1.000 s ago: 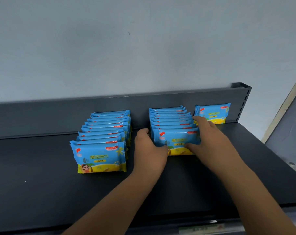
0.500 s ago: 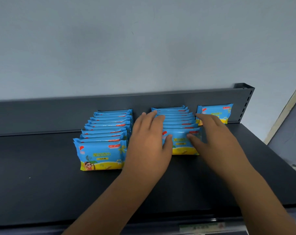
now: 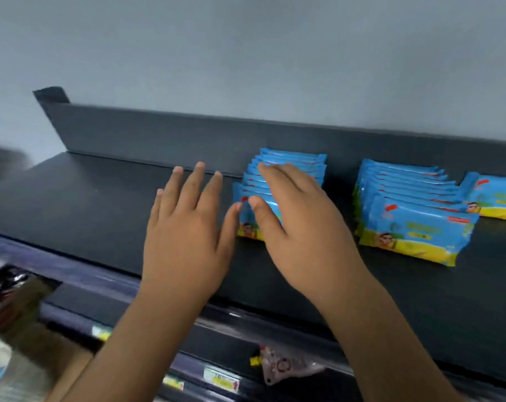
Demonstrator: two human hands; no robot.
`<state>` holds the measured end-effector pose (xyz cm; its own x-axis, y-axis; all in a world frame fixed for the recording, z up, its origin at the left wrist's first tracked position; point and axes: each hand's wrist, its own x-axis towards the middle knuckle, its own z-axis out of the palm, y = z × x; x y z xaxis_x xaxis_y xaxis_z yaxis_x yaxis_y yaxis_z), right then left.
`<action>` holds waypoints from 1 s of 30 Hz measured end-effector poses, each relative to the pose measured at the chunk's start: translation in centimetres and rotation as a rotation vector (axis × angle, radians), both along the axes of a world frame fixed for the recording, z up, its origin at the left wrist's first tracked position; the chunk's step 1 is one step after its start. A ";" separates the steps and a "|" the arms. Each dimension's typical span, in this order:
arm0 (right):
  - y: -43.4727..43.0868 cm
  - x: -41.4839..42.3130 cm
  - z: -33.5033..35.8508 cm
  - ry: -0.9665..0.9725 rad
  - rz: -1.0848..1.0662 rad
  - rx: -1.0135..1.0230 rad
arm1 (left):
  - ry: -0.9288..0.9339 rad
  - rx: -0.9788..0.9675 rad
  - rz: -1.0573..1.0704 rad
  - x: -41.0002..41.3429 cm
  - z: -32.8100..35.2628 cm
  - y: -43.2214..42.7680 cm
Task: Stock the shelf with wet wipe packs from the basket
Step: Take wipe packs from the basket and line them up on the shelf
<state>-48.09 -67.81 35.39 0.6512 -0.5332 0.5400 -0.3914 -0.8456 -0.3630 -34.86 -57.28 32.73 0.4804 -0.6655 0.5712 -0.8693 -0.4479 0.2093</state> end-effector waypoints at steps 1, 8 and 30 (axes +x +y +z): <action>1.4 1.8 -0.1 -0.001 0.040 0.008 | 0.009 -0.002 0.023 1.3 -0.3 1.9; 13.9 15.3 -2.8 0.093 0.342 -0.029 | 0.075 -0.004 0.298 11.4 -3.0 17.1; 45.9 46.6 -29.0 0.783 0.753 0.327 | 1.083 -0.234 0.990 33.9 -27.9 52.8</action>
<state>-1.46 -21.93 6.44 0.9633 0.0966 -0.2504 -0.0396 -0.8715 -0.4887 -0.99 -4.49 4.81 0.9232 0.2322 -0.3063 0.3833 -0.6155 0.6887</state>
